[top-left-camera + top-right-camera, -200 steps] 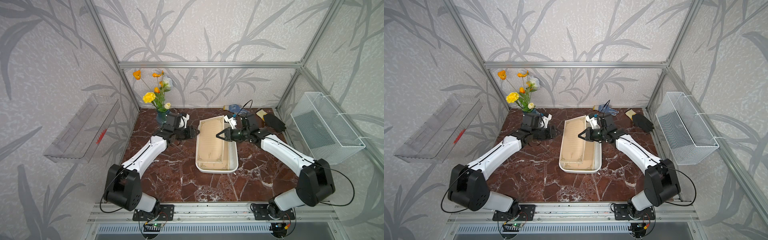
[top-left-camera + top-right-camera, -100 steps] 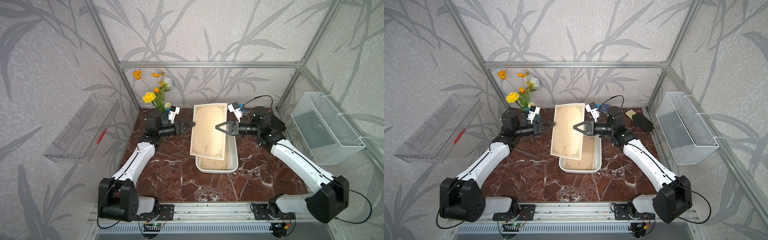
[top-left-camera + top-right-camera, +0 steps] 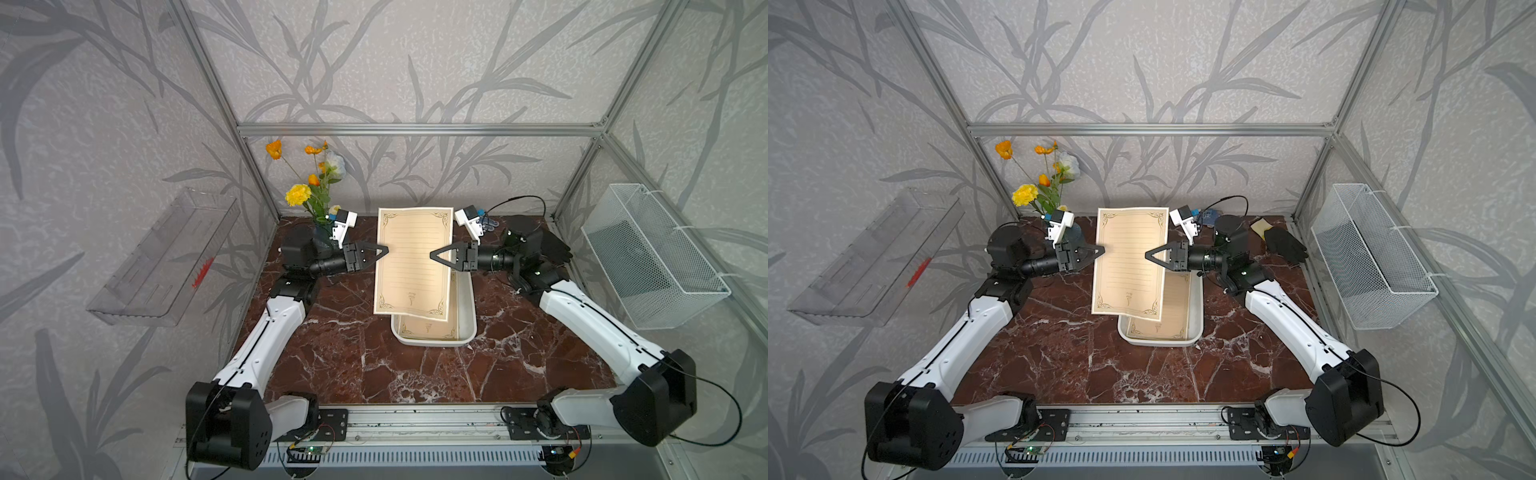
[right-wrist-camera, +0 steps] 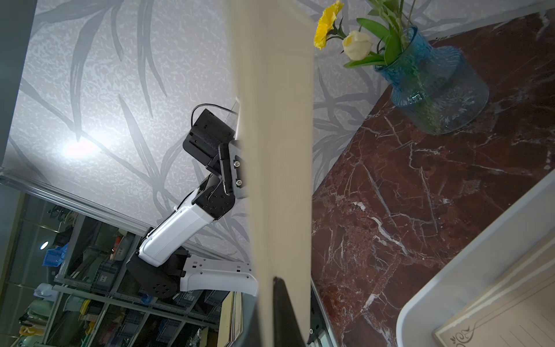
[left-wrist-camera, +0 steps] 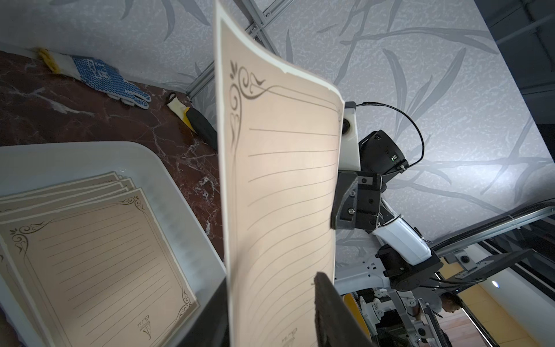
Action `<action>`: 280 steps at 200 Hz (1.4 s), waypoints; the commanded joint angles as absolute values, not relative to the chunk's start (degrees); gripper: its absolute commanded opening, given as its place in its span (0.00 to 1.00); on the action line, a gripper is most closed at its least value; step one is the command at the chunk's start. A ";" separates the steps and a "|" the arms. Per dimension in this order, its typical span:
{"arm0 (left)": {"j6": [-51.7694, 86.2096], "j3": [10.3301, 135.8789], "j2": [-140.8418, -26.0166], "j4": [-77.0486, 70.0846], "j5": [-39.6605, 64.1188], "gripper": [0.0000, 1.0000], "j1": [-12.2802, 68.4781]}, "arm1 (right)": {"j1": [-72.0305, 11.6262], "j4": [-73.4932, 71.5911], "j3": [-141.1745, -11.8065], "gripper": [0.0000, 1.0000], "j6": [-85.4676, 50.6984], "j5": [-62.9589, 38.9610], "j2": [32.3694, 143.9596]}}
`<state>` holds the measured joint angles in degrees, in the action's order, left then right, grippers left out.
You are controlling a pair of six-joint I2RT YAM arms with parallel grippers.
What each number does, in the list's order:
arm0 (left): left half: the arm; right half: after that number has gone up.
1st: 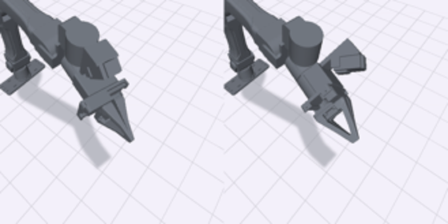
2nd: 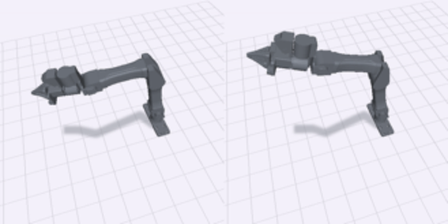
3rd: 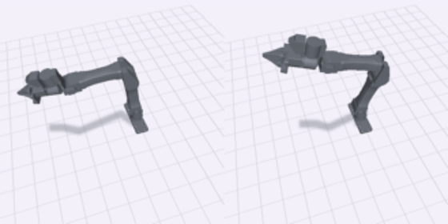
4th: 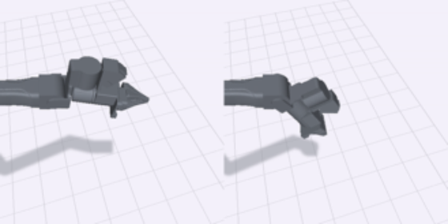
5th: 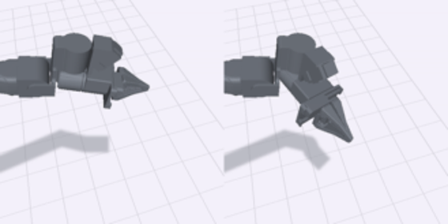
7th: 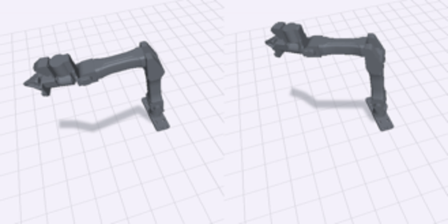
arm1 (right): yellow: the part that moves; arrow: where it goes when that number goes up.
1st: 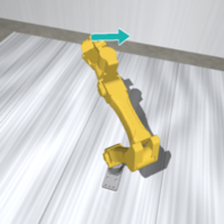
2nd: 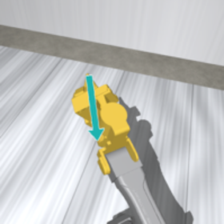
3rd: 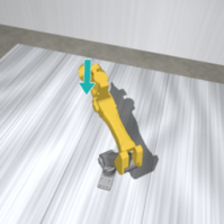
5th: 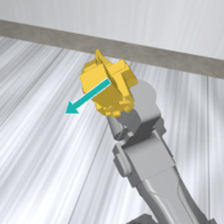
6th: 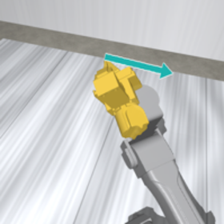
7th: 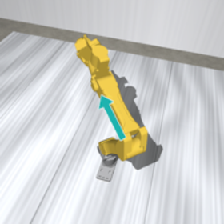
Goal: Take out the stationery paper from the storage box
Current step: Pick up the stationery paper from the storage box.
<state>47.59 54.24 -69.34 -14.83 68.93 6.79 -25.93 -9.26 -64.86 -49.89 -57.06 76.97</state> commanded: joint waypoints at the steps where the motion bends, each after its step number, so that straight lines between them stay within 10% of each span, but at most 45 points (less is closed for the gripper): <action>1: 46.75 53.50 -68.94 -15.30 69.61 0.38 7.02 | -26.67 -13.45 -64.61 0.00 -51.77 -58.96 77.17; 55: 41.94 55.90 -69.46 -6.24 67.26 0.00 6.56 | -28.10 -8.51 -66.33 0.00 -49.37 -55.99 77.87; 194: 10.05 60.24 -72.41 34.26 26.25 0.00 -1.94 | -44.45 6.76 -84.87 0.00 -44.53 -35.18 107.46; 280: -2.92 62.70 -83.58 37.95 26.64 0.06 -6.84 | -46.24 18.84 -96.94 0.07 -33.71 -33.10 121.23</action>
<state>3.14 60.42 -80.95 36.47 25.45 -4.69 -46.48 12.08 -94.37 -40.23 -33.52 119.35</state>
